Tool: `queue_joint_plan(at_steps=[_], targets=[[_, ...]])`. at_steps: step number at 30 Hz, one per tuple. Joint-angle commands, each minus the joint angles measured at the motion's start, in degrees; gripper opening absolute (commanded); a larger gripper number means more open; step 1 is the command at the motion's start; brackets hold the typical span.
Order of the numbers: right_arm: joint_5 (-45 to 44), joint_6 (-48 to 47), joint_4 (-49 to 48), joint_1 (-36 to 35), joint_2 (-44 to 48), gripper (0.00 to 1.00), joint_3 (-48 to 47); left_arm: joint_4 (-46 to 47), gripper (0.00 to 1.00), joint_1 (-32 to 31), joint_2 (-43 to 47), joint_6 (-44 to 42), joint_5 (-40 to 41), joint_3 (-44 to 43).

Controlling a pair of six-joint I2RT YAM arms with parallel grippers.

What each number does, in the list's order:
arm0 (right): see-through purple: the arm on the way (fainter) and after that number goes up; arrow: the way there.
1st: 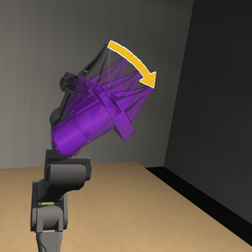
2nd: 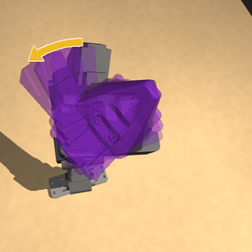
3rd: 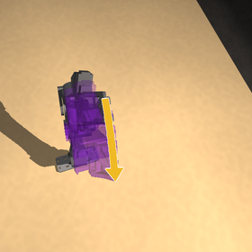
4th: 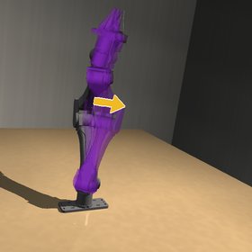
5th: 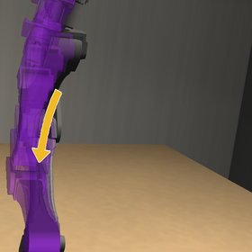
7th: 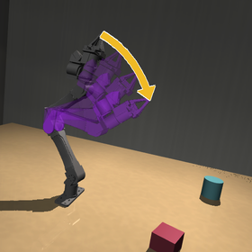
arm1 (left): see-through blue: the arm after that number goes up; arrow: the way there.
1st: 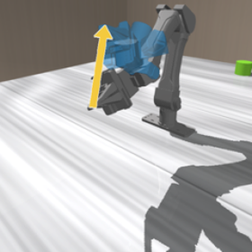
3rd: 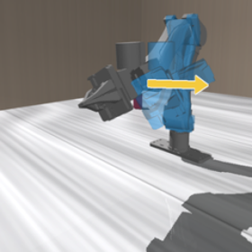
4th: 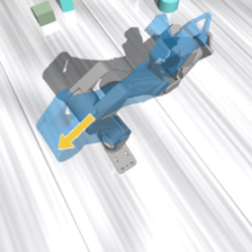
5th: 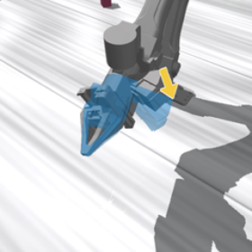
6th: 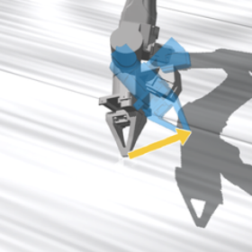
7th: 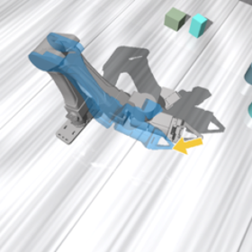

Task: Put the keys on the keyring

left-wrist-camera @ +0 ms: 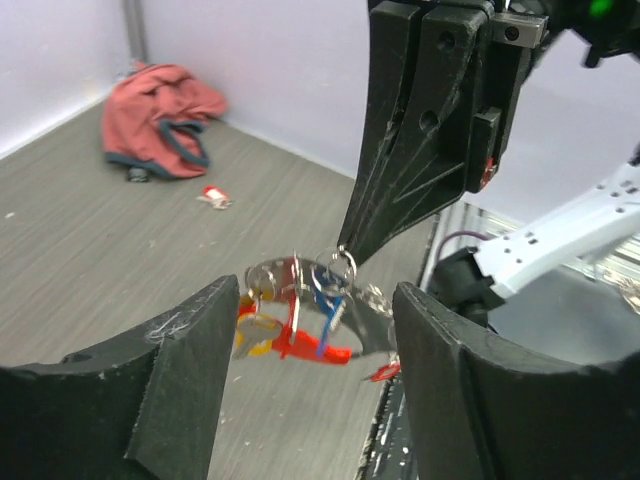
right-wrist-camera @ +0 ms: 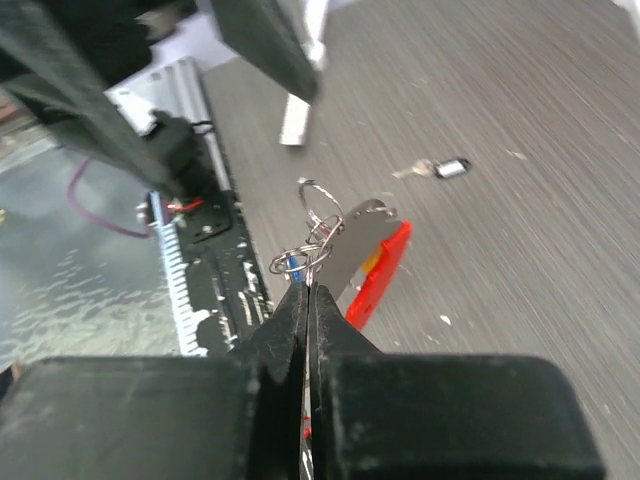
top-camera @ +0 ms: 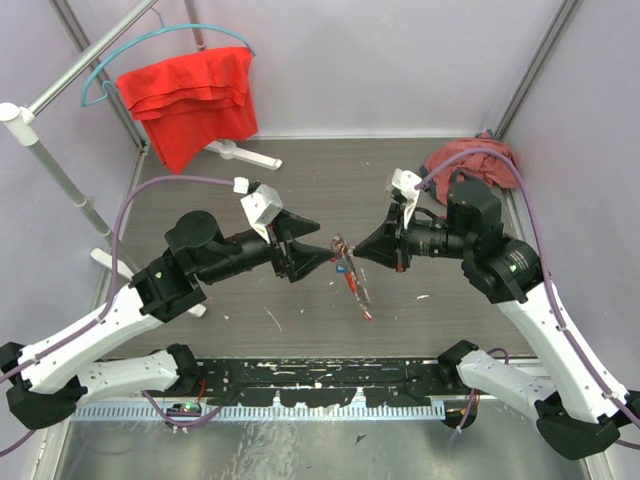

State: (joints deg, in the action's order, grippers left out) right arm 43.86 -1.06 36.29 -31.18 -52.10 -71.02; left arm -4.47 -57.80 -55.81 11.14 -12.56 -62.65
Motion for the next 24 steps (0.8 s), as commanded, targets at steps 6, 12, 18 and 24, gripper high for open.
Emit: queue_joint_plan(at_steps=[6, 12, 18, 24], targets=[[-41.7, 7.9, 18.0, -0.3, -12.5, 0.01, -11.3, -5.0, 0.76, -0.1, 5.1, -1.2, 13.7, 3.0], [-25.5, 6.7, 17.8, -0.5, -16.7, 0.01, -8.3, -6.3, 0.76, -0.1, 4.0, -0.5, 13.1, 3.5], [-32.7, 7.1, 24.1, -0.5, -22.5, 0.01, -8.7, -9.2, 0.72, -0.1, 2.7, -0.7, 13.7, 3.3], [-22.5, 4.9, 17.4, -0.5, -21.2, 0.01, -5.5, -10.6, 0.62, -0.1, 2.5, -1.3, 13.5, 3.9]])
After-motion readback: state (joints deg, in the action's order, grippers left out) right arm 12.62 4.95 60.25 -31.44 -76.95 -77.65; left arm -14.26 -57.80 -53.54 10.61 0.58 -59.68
